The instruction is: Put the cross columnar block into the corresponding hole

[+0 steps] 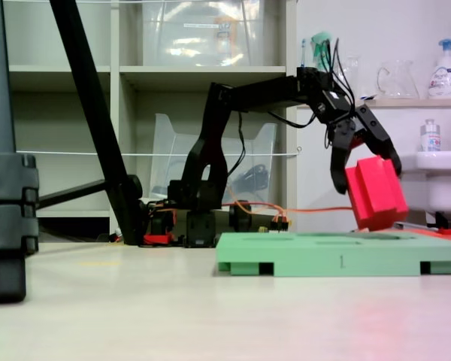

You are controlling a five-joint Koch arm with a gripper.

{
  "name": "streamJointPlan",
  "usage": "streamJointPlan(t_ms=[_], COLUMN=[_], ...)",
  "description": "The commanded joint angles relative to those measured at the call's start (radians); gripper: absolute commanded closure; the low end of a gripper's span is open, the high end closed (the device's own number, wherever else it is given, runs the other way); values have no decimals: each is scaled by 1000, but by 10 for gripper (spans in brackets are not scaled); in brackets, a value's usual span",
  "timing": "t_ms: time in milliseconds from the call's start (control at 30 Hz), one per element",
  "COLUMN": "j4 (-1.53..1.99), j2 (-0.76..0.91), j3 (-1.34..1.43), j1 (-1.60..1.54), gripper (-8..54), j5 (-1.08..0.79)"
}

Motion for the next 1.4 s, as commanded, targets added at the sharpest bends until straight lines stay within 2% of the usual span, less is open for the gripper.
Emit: streamJointPlan(t_ms=[0,867,1367], j4=[-72,-164,-222], j2=[14,-101,-100], j3=[-67,-80,-109], j1=[-18,-9,46], gripper=[264,263,262], j5=[23,26,-12])
